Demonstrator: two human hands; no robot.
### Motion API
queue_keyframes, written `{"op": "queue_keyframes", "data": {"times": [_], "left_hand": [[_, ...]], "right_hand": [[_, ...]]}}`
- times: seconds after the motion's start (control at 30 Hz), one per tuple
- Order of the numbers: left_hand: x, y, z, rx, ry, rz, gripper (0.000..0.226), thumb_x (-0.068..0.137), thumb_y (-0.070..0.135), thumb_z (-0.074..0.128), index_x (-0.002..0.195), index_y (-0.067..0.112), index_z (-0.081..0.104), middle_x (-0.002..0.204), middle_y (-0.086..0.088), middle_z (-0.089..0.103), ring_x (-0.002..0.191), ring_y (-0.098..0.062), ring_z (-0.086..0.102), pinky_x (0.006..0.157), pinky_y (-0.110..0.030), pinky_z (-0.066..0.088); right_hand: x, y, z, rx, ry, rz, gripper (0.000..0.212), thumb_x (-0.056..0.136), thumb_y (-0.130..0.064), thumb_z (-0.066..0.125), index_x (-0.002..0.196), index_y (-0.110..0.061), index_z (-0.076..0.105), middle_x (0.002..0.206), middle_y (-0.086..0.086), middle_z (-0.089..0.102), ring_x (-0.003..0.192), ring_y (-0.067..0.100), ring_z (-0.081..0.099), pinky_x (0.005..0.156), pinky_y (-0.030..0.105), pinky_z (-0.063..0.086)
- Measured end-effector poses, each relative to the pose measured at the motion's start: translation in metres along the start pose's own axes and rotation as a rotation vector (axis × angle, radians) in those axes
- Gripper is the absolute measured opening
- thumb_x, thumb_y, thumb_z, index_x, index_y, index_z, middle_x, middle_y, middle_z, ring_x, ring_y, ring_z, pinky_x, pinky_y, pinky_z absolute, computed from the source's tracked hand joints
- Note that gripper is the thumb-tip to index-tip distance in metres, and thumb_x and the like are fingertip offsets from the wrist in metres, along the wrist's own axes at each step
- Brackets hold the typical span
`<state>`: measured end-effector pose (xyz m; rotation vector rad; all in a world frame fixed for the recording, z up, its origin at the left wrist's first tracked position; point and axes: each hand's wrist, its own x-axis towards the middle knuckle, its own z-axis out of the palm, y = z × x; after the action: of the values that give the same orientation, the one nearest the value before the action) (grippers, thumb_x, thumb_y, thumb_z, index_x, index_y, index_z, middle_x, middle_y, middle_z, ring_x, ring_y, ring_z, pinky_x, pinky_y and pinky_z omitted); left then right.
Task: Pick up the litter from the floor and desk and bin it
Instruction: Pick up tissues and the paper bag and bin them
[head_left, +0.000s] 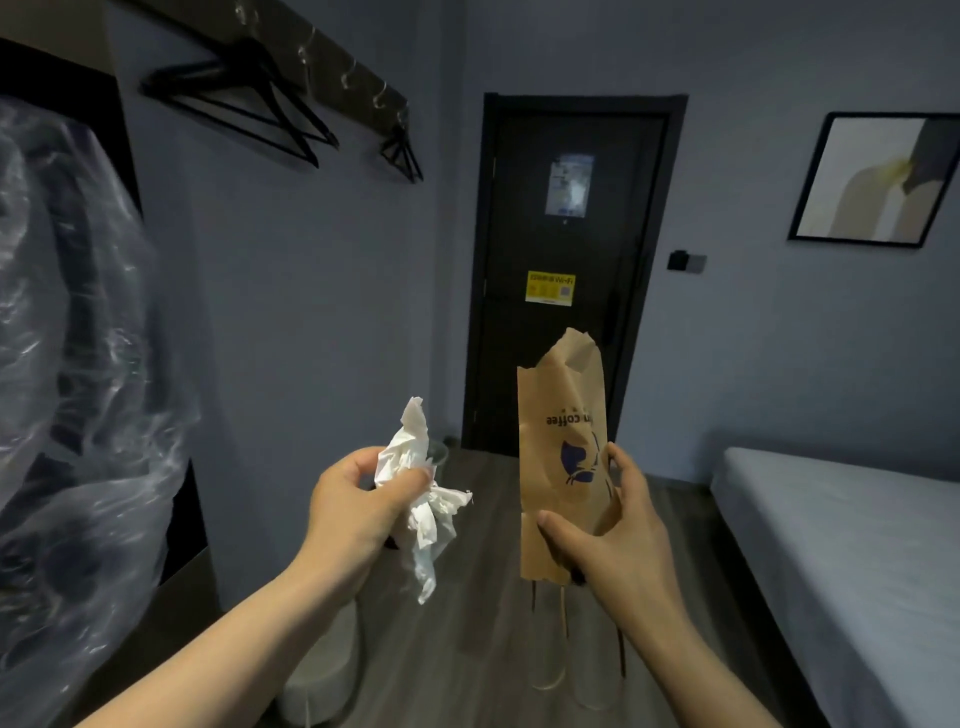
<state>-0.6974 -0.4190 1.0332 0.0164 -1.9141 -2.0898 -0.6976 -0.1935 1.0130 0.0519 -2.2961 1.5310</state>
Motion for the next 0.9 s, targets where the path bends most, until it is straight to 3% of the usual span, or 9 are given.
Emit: {"op": "queue_keyframes", "data": {"times": [0.1, 0.2, 0.3, 0.4, 0.47, 0.73, 0.9], "left_hand": [[0.046, -0.02, 0.027, -0.011, 0.006, -0.019, 0.021, 0.066, 0.033, 0.079, 0.078, 0.02, 0.069, 0.078, -0.021, 0.069, 0.074, -0.044, 0.065, 0.063, -0.048, 0.049], [0.096, -0.035, 0.056, -0.022, 0.041, -0.028, 0.025, 0.06, 0.032, 0.081, 0.078, 0.019, 0.07, 0.075, -0.015, 0.069, 0.075, -0.04, 0.066, 0.079, -0.058, 0.052], [0.145, -0.048, 0.084, 0.032, 0.064, -0.009, 0.015, 0.069, 0.023, 0.08, 0.076, 0.016, 0.069, 0.07, -0.009, 0.07, 0.066, -0.025, 0.067, 0.068, -0.042, 0.052], [0.187, -0.066, 0.105, 0.054, 0.104, 0.003, 0.012, 0.08, 0.012, 0.074, 0.084, 0.005, 0.066, 0.064, -0.004, 0.068, 0.053, -0.013, 0.063, 0.052, -0.022, 0.047], [0.214, -0.08, 0.112, 0.061, 0.123, -0.013, 0.013, 0.081, 0.011, 0.073, 0.086, 0.003, 0.065, 0.061, -0.002, 0.066, 0.049, -0.009, 0.06, 0.045, -0.017, 0.044], [0.337, -0.134, 0.123, 0.125, 0.168, -0.053, 0.016, 0.08, 0.015, 0.073, 0.09, 0.004, 0.068, 0.077, -0.016, 0.072, 0.055, -0.017, 0.063, 0.054, -0.029, 0.044], [0.431, -0.168, 0.119, 0.127, 0.206, -0.068, 0.029, 0.069, 0.027, 0.077, 0.087, 0.006, 0.069, 0.08, -0.019, 0.072, 0.067, -0.03, 0.067, 0.06, -0.034, 0.048]], "right_hand": [[0.054, 0.027, 0.0, -0.006, 0.005, -0.019, 0.099, 0.069, -0.039, 0.082, 0.146, -0.043, 0.02, 0.104, -0.04, 0.04, 0.092, -0.008, 0.051, 0.08, 0.04, 0.059], [0.114, 0.053, -0.004, -0.01, -0.002, -0.041, 0.097, 0.071, -0.038, 0.081, 0.147, -0.041, 0.02, 0.101, -0.04, 0.039, 0.088, -0.01, 0.05, 0.075, 0.031, 0.058], [0.17, 0.077, -0.008, -0.004, -0.023, -0.031, 0.097, 0.072, -0.036, 0.081, 0.147, -0.039, 0.02, 0.102, -0.037, 0.043, 0.088, -0.01, 0.051, 0.068, 0.018, 0.051], [0.222, 0.099, -0.009, -0.024, -0.059, -0.035, 0.096, 0.072, -0.037, 0.081, 0.147, -0.039, 0.021, 0.11, -0.031, 0.048, 0.091, -0.007, 0.053, 0.072, 0.02, 0.053], [0.251, 0.113, -0.005, -0.027, -0.078, -0.024, 0.096, 0.072, -0.038, 0.08, 0.147, -0.039, 0.021, 0.119, -0.026, 0.049, 0.095, -0.004, 0.054, 0.073, 0.023, 0.054], [0.375, 0.169, 0.042, -0.019, -0.144, -0.014, 0.094, 0.072, -0.032, 0.081, 0.147, -0.037, 0.024, 0.109, -0.033, 0.048, 0.091, -0.01, 0.053, 0.064, 0.014, 0.048], [0.465, 0.2, 0.09, -0.079, -0.171, -0.001, 0.094, 0.072, -0.033, 0.08, 0.147, -0.037, 0.022, 0.117, -0.025, 0.051, 0.093, -0.005, 0.056, 0.066, 0.018, 0.052]]}}
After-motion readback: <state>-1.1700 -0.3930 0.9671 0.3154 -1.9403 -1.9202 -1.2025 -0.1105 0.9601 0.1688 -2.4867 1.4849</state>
